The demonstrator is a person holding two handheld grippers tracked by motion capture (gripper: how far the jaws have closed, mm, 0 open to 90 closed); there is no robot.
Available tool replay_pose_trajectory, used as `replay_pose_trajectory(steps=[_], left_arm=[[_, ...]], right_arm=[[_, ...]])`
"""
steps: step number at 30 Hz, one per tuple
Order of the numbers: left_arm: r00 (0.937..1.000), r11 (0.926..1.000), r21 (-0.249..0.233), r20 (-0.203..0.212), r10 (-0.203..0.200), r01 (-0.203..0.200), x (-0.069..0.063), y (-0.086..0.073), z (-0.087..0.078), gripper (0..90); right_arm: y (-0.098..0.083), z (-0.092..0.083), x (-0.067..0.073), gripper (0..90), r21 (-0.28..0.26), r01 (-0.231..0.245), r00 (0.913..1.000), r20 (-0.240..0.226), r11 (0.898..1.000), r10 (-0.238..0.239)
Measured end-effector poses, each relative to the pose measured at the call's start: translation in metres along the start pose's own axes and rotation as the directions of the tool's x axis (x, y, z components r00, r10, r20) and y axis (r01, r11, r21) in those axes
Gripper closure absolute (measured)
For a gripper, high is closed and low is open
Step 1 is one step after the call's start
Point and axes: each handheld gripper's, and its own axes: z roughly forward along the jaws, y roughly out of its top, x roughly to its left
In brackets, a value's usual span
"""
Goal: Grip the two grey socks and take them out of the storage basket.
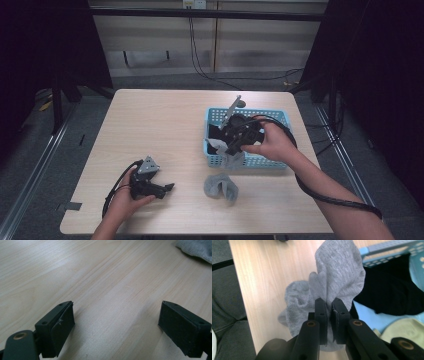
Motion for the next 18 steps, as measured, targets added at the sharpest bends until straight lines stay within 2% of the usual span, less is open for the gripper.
replay_pose_trajectory(steps=[9, 12, 18], left_arm=[[1.0, 1.0, 0.003, 0.0, 0.001, -0.001, 0.0, 0.0, 0.0, 12.5], [1.0, 1.0, 0.003, 0.0, 0.001, -0.001, 0.0, 0.0, 0.0, 12.5], [1.0, 1.0, 0.002, 0.0, 0.001, -0.001, 0.0, 0.0, 0.0, 12.5]], right_arm=[[0.005, 0.022, 0.02, 84.4, 0.002, 0.058, 0.9969, -0.054, 0.998, -0.058], [0.007, 0.027, 0.025, 84.4, 0.012, 0.065, 0.9957, -0.067, 0.998, -0.064], [0.008, 0.036, 0.029, 84.2, 0.017, 0.085, 0.9931, -0.083, 0.996, -0.083]])
